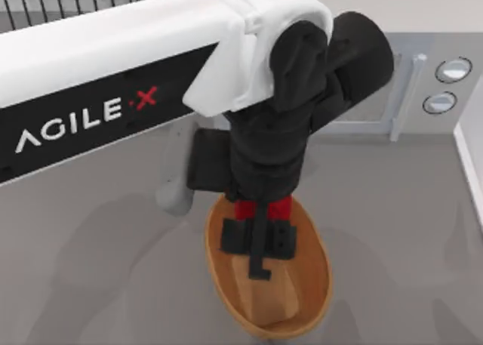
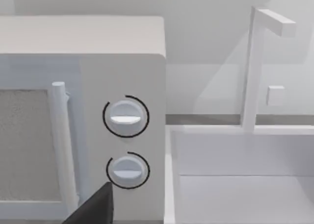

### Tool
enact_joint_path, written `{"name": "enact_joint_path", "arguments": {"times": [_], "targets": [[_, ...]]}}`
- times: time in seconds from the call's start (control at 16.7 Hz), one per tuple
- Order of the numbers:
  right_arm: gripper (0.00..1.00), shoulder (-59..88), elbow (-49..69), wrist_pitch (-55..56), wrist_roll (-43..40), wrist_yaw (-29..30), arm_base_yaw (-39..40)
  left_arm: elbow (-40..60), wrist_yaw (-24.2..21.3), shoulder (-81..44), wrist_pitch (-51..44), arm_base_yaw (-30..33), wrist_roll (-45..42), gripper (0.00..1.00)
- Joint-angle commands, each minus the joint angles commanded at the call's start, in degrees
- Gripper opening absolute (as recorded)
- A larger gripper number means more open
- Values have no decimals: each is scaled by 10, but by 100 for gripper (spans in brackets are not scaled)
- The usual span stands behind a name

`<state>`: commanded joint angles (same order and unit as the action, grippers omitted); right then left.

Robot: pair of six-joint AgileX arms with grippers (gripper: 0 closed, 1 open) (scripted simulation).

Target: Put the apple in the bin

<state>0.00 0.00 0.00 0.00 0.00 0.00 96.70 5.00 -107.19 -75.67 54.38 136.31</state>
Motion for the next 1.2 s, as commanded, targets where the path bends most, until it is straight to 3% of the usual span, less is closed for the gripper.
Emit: {"name": "enact_joint_path", "arguments": {"times": [0.54, 1.02, 1.2], "targets": [[100, 0, 0, 0, 0, 0, 0, 0, 0, -2, 0, 5, 22, 0], [100, 0, 0, 0, 0, 0, 0, -116, -1, -19, 140, -1, 14, 0], [100, 0, 0, 0, 0, 0, 0, -127, -1, -22, 151, -1, 14, 0]]}}
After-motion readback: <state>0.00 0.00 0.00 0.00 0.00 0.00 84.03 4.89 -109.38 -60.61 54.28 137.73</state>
